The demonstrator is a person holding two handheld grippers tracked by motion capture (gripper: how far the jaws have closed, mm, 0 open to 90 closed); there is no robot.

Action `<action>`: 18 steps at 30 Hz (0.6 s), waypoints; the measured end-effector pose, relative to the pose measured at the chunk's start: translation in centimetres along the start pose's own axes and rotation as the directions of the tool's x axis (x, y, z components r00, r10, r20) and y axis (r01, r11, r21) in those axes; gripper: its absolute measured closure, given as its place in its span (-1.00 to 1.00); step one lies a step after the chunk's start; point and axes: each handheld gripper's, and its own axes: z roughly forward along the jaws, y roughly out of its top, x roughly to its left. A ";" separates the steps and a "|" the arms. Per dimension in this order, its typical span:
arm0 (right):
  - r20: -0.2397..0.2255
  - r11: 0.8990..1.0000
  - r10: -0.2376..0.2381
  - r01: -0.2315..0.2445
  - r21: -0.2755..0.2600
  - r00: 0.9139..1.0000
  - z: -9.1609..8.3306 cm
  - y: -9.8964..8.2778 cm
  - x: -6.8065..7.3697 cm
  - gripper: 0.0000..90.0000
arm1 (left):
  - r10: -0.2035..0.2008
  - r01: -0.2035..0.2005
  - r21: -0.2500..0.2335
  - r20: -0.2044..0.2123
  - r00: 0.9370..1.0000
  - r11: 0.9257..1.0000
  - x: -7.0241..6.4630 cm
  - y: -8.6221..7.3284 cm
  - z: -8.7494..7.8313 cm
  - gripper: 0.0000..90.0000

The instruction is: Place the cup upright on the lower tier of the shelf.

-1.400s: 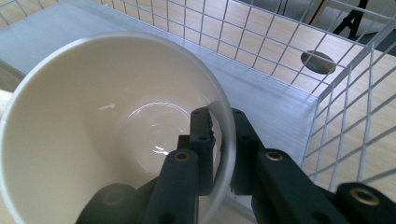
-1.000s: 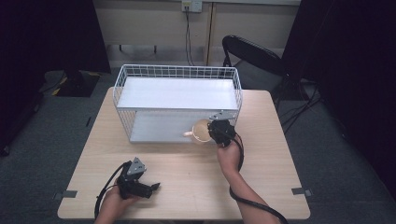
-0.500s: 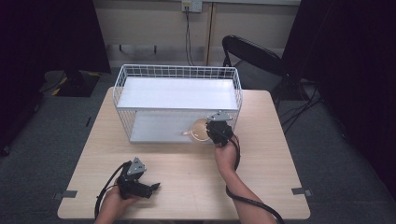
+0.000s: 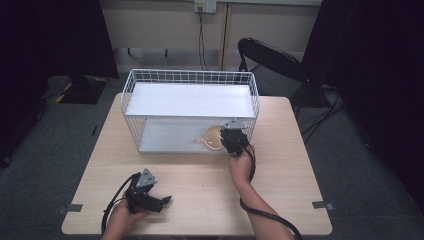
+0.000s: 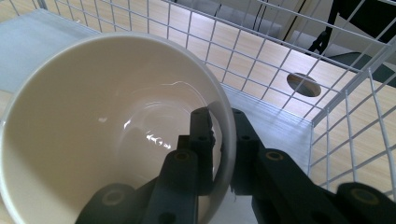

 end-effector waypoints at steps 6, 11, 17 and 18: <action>0.027 1.000 0.006 -0.005 -0.016 1.000 0.1 -0.1 0.0 0.84 | 0.000 0.000 0.000 0.000 1.000 1.000 0.0 0.0 0.0 -0.91; 0.025 1.000 0.011 -0.010 -0.017 1.000 0.2 -0.1 0.0 0.83 | 0.002 -0.002 0.001 0.001 1.000 1.000 0.0 0.0 0.0 -0.92; 0.024 0.999 0.029 -0.029 -0.028 0.999 0.1 0.2 -0.1 0.70 | 0.003 -0.003 0.003 0.001 1.000 1.000 0.0 0.0 0.0 -0.93; 0.027 0.999 0.030 -0.029 -0.029 0.999 0.1 0.2 -0.1 0.69 | 0.003 -0.003 0.003 0.001 1.000 1.000 0.0 0.0 0.0 -0.93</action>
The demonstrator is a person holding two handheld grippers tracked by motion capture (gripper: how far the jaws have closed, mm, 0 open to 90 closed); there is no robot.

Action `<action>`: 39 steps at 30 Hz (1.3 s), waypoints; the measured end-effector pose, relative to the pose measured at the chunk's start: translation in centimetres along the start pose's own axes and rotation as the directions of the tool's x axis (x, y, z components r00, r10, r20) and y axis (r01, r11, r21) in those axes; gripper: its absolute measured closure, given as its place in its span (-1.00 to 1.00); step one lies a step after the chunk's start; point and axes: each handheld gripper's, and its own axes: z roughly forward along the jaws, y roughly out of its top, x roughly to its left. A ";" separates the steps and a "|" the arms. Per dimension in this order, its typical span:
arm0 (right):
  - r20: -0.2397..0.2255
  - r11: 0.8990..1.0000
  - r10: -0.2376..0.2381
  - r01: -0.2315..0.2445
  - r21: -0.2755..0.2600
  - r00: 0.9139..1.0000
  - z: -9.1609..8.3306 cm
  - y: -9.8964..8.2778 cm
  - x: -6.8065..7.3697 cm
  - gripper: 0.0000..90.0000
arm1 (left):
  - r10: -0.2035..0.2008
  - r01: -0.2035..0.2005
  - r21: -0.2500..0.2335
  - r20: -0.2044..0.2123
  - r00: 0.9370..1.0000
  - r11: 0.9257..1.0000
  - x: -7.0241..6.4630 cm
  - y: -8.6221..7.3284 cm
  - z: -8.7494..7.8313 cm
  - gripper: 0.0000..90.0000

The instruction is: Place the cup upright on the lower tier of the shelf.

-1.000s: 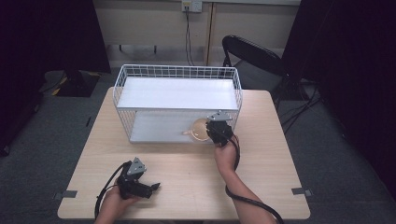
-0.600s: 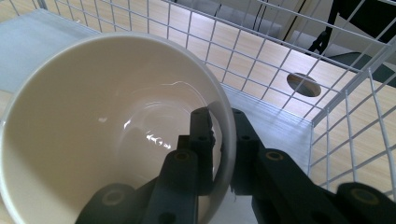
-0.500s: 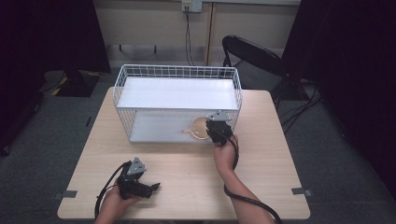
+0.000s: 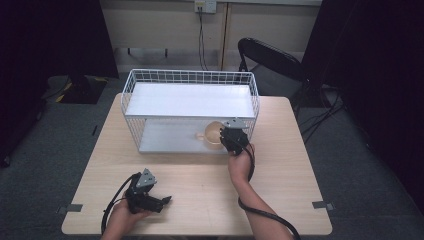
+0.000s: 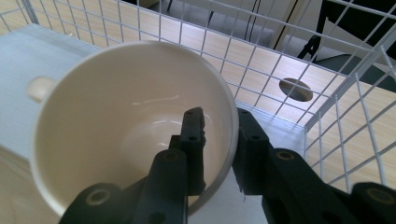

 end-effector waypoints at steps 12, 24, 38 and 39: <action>0.012 1.000 0.031 -0.031 -0.004 0.999 0.0 0.3 -1.1 0.39 | 0.011 -0.011 0.007 0.007 1.000 1.000 0.0 0.1 0.1 -0.97; -0.063 0.996 0.087 -0.087 0.003 0.994 -0.7 1.0 -1.9 -0.14 | 0.010 -0.010 0.008 0.007 1.000 1.000 0.0 0.1 0.1 -0.97; -0.168 0.994 0.109 -0.112 -0.006 0.980 -2.4 1.2 -1.9 -0.67 | 0.010 -0.010 0.009 0.009 1.000 1.000 0.0 0.1 0.1 -0.98; -0.170 0.994 0.108 -0.109 -0.001 0.980 -2.3 1.1 -1.8 -0.67 | 0.010 -0.010 0.008 0.009 1.000 1.000 0.0 0.1 0.1 -0.99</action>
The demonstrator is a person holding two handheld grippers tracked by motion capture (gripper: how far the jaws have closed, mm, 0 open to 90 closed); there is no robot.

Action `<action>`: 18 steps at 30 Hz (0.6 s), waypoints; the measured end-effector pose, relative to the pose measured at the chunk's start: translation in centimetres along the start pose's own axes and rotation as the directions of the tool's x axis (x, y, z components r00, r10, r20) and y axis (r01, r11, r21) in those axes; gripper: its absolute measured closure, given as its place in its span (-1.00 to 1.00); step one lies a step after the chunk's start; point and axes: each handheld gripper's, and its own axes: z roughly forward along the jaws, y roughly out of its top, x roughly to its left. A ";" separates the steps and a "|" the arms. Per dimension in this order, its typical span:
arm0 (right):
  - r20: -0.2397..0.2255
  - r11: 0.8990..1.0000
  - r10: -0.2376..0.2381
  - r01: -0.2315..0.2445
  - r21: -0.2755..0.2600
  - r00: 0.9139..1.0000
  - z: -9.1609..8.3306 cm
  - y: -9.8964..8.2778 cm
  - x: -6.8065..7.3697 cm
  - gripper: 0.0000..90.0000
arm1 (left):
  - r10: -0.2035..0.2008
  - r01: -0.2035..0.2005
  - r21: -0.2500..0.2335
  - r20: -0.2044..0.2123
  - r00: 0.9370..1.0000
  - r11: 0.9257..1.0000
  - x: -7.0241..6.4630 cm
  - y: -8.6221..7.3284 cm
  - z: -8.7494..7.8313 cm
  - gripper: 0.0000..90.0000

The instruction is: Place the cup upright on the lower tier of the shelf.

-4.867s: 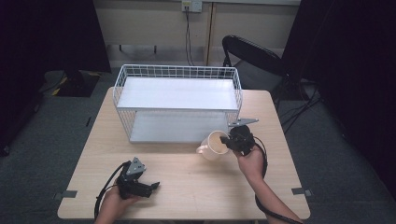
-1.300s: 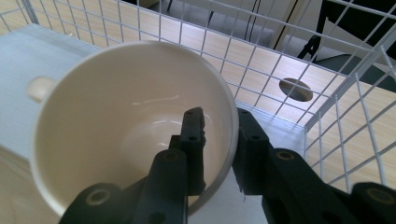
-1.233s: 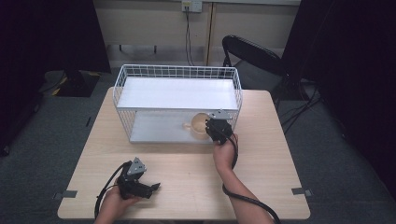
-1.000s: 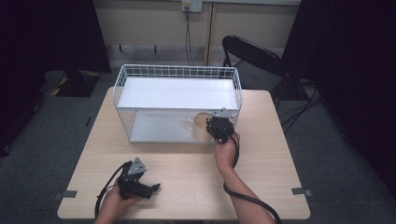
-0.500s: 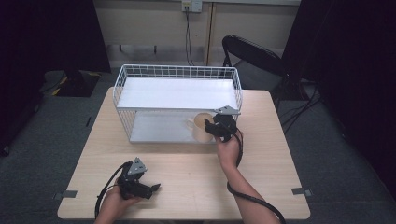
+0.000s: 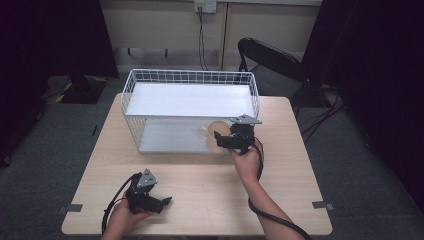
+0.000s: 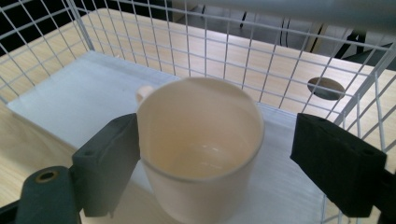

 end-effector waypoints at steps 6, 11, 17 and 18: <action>-0.018 1.000 -0.013 0.013 0.011 1.000 0.2 -0.8 0.2 -0.68 | -0.001 0.001 0.000 0.001 1.000 1.000 0.0 0.0 0.0 -0.99; -0.026 0.999 -0.020 0.020 0.032 0.999 0.7 -1.3 0.5 -0.67 | -0.001 0.001 0.000 0.001 1.000 1.000 0.0 0.0 0.0 -0.99; -0.013 0.999 -0.027 0.027 0.042 1.000 1.1 -1.5 0.8 -0.64 | -0.001 0.001 -0.002 0.001 1.000 1.000 0.0 0.0 0.0 -0.99; -0.011 0.999 -0.025 0.026 0.043 1.000 1.1 -1.5 0.8 -0.64 | -0.004 0.004 -0.002 0.002 1.000 1.000 0.0 0.0 0.0 -0.99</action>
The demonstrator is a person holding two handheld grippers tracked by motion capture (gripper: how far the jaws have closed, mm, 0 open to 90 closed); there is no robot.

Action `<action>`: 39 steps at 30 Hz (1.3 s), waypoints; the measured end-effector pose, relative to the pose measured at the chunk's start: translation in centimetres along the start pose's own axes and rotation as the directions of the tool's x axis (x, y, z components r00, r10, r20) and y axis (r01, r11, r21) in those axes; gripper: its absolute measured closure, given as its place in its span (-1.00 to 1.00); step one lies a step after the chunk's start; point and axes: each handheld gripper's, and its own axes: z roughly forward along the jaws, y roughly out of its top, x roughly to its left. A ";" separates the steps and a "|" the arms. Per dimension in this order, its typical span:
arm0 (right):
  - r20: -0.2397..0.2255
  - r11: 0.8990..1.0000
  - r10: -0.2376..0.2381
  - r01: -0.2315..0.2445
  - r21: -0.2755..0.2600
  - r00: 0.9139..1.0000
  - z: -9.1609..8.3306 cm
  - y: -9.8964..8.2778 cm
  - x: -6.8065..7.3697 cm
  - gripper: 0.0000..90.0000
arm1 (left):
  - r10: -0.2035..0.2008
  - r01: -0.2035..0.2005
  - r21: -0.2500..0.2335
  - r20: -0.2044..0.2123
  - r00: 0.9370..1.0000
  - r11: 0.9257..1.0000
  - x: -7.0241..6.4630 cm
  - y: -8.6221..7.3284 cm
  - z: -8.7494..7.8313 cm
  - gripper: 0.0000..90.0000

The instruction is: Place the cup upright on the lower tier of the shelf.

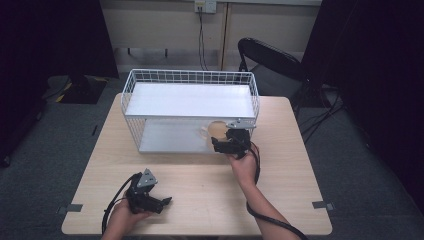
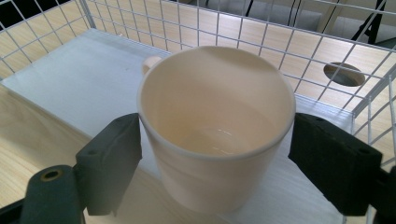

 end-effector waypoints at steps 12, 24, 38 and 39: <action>0.011 1.000 -0.009 0.009 0.011 1.000 0.2 -0.1 0.1 -0.34 | 0.000 0.000 0.001 0.000 1.000 1.000 0.0 0.0 0.0 -0.99; 0.008 0.999 -0.019 0.019 0.033 1.000 0.4 0.3 0.1 0.04 | 0.000 0.000 0.001 0.000 1.000 1.000 0.0 0.0 0.0 -0.99; -0.016 0.998 -0.049 0.049 0.032 0.999 0.2 0.2 0.1 -0.35 | -0.001 0.001 0.000 0.002 1.000 1.000 0.0 0.0 0.0 -1.00; -0.019 0.998 -0.048 0.049 0.029 0.999 0.1 0.2 0.2 -0.37 | -0.001 0.001 0.000 0.002 1.000 1.000 0.0 0.0 0.0 -1.00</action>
